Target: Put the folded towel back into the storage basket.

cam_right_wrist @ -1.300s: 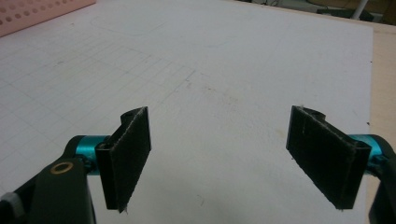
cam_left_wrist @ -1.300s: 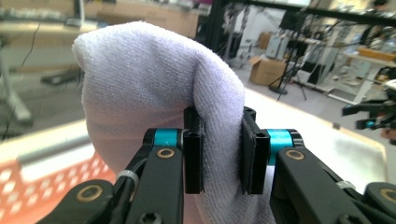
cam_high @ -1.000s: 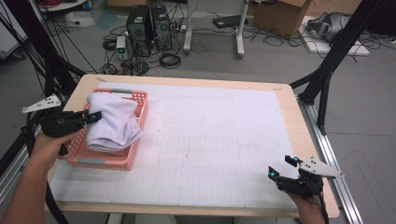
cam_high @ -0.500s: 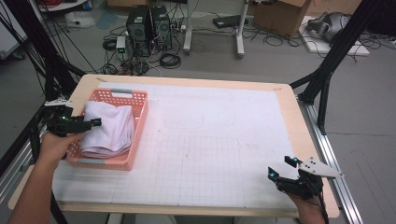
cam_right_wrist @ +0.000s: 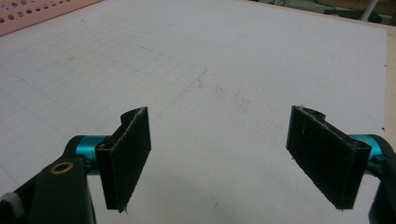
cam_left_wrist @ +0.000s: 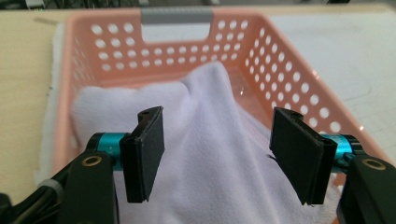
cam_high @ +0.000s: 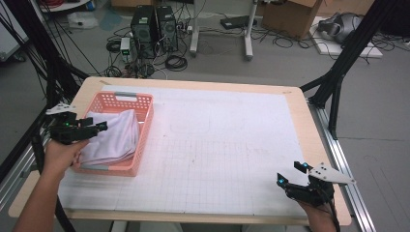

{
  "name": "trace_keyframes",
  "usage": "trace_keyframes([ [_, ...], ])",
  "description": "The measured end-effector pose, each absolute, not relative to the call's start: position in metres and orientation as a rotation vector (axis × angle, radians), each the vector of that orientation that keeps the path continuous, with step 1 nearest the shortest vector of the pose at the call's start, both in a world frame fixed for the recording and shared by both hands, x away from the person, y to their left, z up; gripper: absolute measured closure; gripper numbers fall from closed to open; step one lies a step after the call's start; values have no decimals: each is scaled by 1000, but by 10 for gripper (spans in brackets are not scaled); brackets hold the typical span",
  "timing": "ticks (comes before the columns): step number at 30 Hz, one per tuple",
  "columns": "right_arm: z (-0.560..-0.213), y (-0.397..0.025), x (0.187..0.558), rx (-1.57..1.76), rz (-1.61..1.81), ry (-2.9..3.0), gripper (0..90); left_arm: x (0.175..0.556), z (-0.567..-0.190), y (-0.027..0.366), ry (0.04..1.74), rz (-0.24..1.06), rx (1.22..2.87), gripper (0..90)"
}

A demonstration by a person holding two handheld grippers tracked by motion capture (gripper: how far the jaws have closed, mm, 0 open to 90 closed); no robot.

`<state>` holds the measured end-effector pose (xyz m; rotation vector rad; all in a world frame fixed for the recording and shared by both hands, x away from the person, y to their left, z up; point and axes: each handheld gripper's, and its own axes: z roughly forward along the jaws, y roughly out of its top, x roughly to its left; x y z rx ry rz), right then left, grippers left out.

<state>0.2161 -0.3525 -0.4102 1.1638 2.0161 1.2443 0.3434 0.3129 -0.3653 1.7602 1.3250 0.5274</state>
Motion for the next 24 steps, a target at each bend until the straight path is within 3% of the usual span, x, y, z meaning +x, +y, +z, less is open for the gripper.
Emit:
trace_keyframes([
  [11, -409, -354, 216, 1161, 1250, 2010, 209, 376, -390, 280, 1532, 497, 1957, 425],
  [15, -410, -352, 216, 1161, 1252, 2017, 209, 388, -404, 269, 1584, 457, 2027, 399],
  [20, -410, -354, 216, 1165, 1257, 2015, 209, 392, -410, 258, 1530, 460, 2033, 369],
  [24, -410, -354, 215, 1170, 1259, 2018, 209, 390, -412, 251, 1385, 438, 2062, 401],
])
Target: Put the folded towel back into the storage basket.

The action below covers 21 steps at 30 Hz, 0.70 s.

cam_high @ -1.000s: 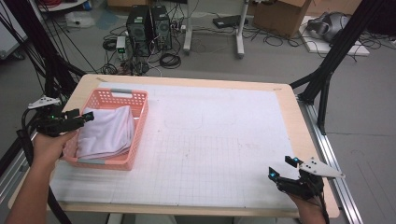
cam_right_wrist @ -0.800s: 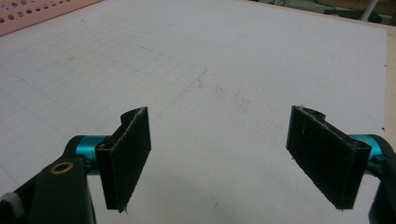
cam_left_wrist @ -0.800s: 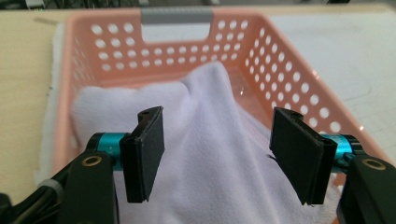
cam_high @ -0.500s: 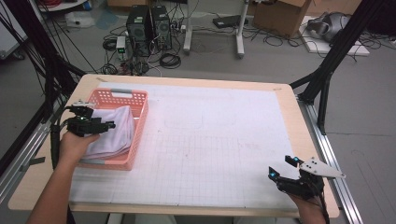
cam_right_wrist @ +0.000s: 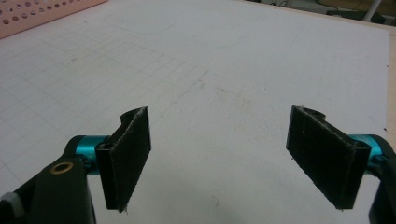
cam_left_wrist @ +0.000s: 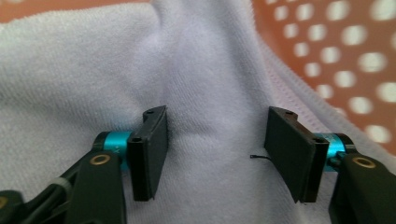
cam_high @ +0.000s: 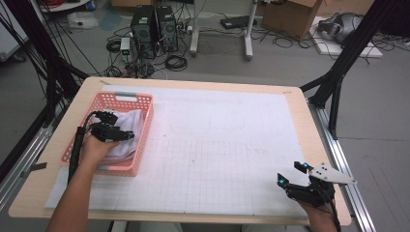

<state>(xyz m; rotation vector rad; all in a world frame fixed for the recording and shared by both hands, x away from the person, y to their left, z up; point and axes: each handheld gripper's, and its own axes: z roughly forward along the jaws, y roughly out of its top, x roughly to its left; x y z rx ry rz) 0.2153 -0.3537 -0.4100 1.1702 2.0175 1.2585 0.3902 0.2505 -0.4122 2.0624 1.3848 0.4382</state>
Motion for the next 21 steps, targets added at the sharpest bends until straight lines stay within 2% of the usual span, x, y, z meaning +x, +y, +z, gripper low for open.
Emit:
trace_keyframes([
  [2, -410, -354, 216, 1162, 1258, 2018, 209, 389, -413, 248, 1281, 431, 2093, 436],
  [4, -411, -354, 216, 1162, 1256, 2021, 209, 387, -411, 248, 1226, 431, 2107, 435],
  [6, -411, -354, 217, 1161, 1256, 2022, 209, 388, -410, 252, 1334, 462, 2066, 412],
  [8, -411, -353, 217, 1160, 1256, 2026, 209, 390, -412, 260, 1486, 468, 2007, 325],
  [15, -410, -351, 216, 1162, 1257, 2027, 209, 388, -409, 271, 1577, 522, 1921, 335],
  [21, -409, -354, 215, 1156, 1262, 2017, 209, 363, -381, 284, 1345, 581, 1616, 318],
])
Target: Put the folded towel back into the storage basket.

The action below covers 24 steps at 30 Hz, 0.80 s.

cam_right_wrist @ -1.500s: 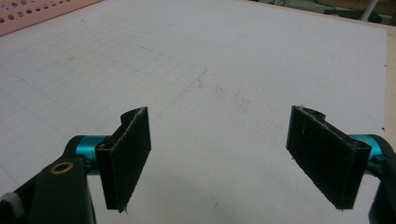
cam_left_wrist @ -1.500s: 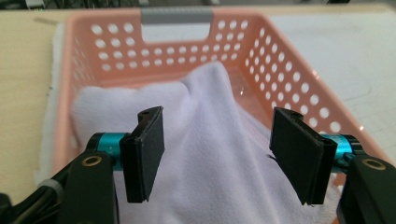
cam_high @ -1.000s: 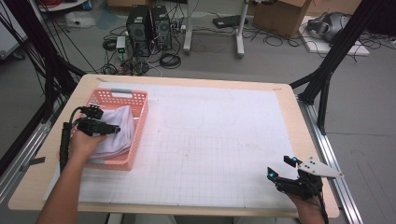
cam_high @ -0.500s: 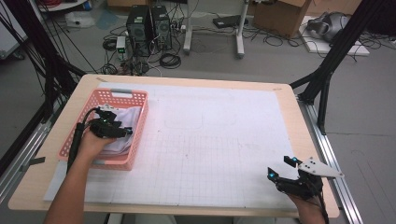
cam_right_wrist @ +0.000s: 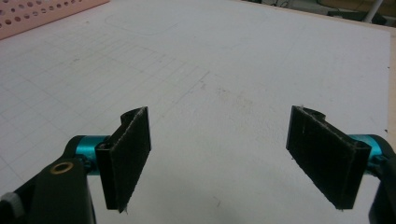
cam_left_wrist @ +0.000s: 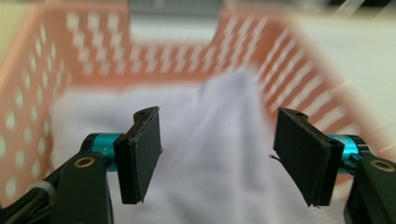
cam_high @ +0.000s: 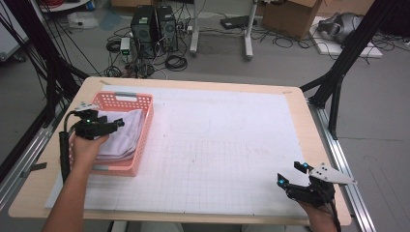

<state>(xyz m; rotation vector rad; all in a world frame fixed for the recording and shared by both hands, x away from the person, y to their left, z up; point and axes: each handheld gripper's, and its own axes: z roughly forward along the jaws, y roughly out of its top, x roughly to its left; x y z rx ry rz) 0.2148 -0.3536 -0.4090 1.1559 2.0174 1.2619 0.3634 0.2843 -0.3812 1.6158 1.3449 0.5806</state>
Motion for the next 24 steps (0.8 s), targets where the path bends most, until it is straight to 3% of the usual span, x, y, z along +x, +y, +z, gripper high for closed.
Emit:
trace_keyframes([
  [4, -407, -352, 214, 1153, 1258, 2018, 209, 338, -370, 280, 1176, 614, 1533, 259],
  [10, -407, -351, 214, 1138, 1250, 2022, 208, 311, -365, 267, 1081, 631, 1476, 192],
  [14, -409, -351, 215, 1134, 1256, 2014, 200, 295, -361, 251, 1002, 597, 1420, 214],
  [24, -410, -349, 216, 1118, 1277, 2018, 194, 266, -363, 199, 834, 578, 1497, 218],
])
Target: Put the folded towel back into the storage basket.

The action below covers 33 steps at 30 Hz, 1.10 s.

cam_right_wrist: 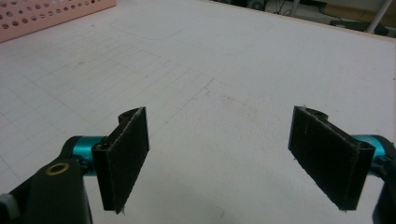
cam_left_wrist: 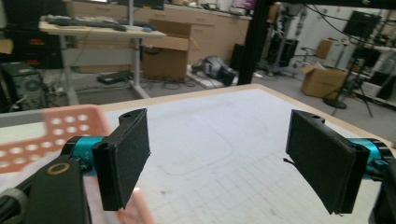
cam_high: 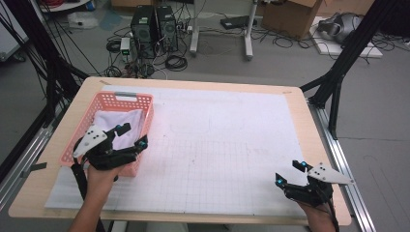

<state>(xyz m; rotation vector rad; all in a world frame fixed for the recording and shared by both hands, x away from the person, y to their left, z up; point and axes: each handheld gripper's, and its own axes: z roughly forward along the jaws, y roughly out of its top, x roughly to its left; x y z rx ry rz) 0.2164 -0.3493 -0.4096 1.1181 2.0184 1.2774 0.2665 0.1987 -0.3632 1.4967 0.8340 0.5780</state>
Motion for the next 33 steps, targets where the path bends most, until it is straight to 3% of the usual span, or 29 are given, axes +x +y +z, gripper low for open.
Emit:
trace_keyframes([
  [18, -413, -342, 220, 1084, 1245, 2036, 184, 247, -393, 124, 715, 463, 1622, 228],
  [33, -416, -339, 220, 1088, 1235, 2033, 183, 253, -403, 100, 709, 414, 1661, 232],
])
